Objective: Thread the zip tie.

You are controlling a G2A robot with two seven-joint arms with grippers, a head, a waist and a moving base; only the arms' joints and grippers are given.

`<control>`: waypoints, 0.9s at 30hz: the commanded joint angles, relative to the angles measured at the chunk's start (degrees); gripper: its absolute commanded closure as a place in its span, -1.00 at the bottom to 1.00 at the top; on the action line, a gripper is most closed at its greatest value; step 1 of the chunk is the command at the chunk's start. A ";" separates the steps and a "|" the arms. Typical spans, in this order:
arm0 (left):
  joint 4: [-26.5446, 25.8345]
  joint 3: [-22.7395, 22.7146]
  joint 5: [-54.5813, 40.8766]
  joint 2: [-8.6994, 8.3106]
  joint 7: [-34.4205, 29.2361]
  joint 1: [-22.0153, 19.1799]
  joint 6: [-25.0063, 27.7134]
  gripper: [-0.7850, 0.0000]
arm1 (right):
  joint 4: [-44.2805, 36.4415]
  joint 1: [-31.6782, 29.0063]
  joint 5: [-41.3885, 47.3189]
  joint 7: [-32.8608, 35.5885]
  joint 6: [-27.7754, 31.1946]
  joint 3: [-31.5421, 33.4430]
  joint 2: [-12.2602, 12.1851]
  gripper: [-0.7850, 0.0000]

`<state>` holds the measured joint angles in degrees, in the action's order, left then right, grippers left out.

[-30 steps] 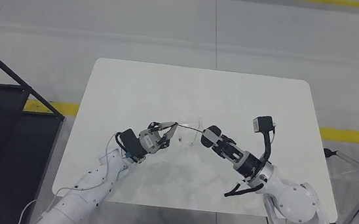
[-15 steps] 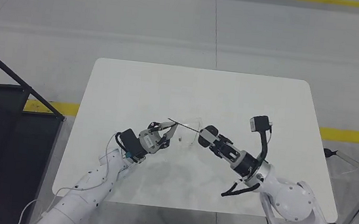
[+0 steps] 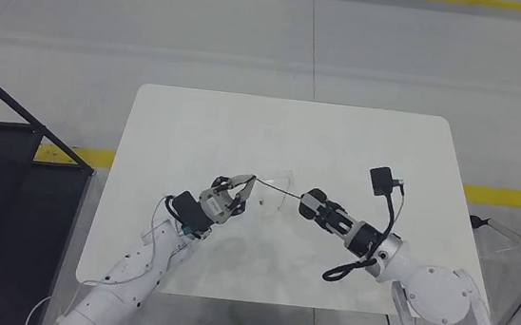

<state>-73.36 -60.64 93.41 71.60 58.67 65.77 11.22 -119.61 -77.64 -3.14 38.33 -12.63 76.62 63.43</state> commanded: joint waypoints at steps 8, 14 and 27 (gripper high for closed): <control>-0.07 -0.01 0.10 0.01 -0.11 0.07 -0.28 1.00 | 0.15 0.02 0.10 -0.02 0.36 0.00 0.01 1.00; -0.97 -0.11 -0.31 0.03 -1.24 0.44 -0.31 1.00 | -3.39 -2.64 -5.16 -4.17 -2.39 0.47 -0.16 1.00; -1.50 -0.08 -0.39 0.08 -1.79 0.58 0.08 1.00 | -13.39 -2.65 -15.42 -1.70 -17.83 -2.03 -0.46 1.00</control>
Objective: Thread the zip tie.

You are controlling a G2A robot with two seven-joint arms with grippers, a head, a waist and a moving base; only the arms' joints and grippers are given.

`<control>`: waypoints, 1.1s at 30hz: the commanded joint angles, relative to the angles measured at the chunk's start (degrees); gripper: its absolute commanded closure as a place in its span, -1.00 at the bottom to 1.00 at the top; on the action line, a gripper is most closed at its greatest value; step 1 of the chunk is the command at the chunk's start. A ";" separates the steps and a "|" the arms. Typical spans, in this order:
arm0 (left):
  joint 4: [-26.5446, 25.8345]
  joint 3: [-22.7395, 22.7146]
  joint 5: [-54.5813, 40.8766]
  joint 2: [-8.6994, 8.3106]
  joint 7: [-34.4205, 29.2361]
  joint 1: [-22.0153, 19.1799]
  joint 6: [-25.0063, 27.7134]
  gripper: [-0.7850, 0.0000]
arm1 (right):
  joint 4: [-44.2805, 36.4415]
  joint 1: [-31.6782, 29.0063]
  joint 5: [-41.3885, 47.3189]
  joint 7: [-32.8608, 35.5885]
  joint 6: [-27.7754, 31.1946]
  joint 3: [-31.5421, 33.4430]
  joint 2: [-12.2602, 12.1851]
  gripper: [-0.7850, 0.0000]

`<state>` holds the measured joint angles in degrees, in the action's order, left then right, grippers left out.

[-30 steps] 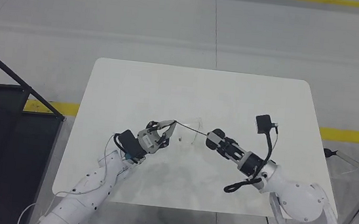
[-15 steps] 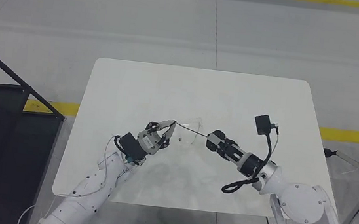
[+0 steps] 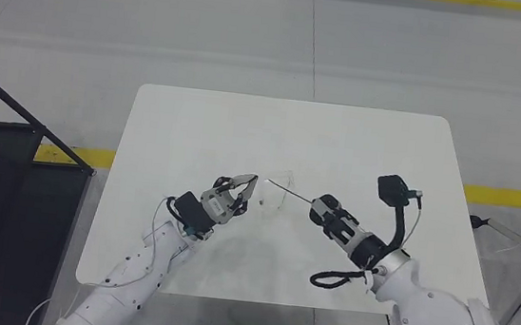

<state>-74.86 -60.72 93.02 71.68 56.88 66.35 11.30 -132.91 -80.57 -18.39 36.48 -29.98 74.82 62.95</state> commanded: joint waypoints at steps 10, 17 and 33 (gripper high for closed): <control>0.00 0.00 0.00 0.00 0.00 0.00 0.00 1.00 | -0.09 0.28 -0.17 0.16 -0.48 -0.22 0.02 1.00; 0.00 0.00 0.00 0.00 0.00 0.00 0.00 1.00 | -1.73 -1.42 -3.61 -4.12 -1.95 -1.93 0.18 1.00; 0.00 0.00 0.00 0.00 0.00 0.00 0.00 1.00 | -1.73 9.28 -3.35 -5.15 -22.86 -10.64 2.31 1.00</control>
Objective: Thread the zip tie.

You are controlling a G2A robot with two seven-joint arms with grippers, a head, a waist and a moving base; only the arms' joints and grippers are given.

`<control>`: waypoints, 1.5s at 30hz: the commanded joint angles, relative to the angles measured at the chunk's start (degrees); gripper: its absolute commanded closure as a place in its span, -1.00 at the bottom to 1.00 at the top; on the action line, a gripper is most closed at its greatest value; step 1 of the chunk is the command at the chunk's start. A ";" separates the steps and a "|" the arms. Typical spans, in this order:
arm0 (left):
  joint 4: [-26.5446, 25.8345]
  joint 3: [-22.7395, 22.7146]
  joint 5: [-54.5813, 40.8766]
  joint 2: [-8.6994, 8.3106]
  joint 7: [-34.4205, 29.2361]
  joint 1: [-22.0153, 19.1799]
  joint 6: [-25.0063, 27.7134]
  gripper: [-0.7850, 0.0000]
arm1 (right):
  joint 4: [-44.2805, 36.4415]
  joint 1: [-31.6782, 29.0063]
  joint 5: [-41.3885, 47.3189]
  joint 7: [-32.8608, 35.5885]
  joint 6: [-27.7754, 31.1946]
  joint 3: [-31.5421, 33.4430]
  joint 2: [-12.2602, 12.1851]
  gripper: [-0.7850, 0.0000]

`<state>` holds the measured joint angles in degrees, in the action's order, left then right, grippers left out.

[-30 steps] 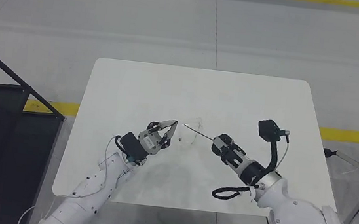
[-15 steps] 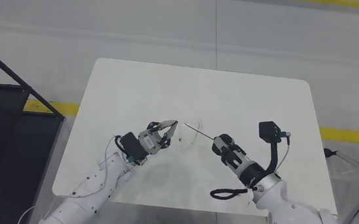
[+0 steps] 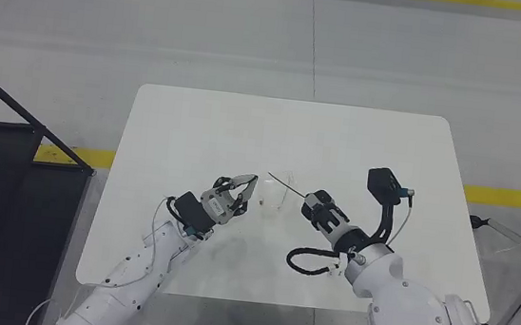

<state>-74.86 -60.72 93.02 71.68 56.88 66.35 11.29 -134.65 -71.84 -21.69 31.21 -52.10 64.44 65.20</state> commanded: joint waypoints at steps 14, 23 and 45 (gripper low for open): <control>0.00 0.00 0.00 0.00 0.00 0.00 0.00 1.00 | 0.00 -1.22 2.18 0.01 1.05 1.08 0.22 1.00; -0.79 -1.56 -0.32 -0.18 -2.63 0.61 -0.66 1.00 | 0.42 -1.77 2.71 -0.69 2.55 1.26 0.27 1.00; 3.18 -0.92 1.45 0.04 -1.72 0.30 0.39 1.00 | 4.38 0.76 3.50 11.06 6.22 2.99 -0.78 1.00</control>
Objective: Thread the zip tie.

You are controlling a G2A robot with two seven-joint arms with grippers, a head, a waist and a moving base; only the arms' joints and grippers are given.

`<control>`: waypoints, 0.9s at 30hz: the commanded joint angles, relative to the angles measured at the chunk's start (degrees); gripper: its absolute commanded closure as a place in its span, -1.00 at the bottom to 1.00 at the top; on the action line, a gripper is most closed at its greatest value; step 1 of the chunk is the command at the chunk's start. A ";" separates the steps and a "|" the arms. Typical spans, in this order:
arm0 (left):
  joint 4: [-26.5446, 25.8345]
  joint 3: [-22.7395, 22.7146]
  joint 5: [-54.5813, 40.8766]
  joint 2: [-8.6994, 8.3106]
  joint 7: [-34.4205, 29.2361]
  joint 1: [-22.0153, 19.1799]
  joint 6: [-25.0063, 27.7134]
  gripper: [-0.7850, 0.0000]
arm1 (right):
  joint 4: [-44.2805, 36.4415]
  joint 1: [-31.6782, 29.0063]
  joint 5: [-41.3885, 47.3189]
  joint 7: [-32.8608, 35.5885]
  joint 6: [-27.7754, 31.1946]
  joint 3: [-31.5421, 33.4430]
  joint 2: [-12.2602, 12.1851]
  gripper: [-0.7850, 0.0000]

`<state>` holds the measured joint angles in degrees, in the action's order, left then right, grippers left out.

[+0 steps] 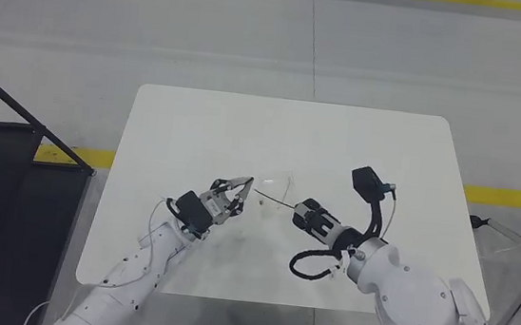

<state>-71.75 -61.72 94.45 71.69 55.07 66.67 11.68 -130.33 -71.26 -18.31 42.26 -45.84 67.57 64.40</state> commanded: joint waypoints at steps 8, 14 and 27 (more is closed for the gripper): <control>0.13 0.11 0.02 0.04 0.12 -0.04 0.01 1.00 | 1.02 1.46 1.75 -0.36 -0.48 -0.37 0.20 1.00; 0.13 0.11 0.02 0.04 0.12 -0.04 0.01 1.00 | 1.91 2.60 3.14 -0.64 -0.86 -0.36 0.33 1.00; 0.13 0.11 0.02 0.04 0.12 -0.04 0.01 1.00 | 3.05 4.65 4.06 -1.58 -3.62 -1.45 0.53 1.00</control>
<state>-71.62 -61.61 94.46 71.73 55.19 66.63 11.69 -127.30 -66.65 -14.31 40.78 -49.19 66.12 64.93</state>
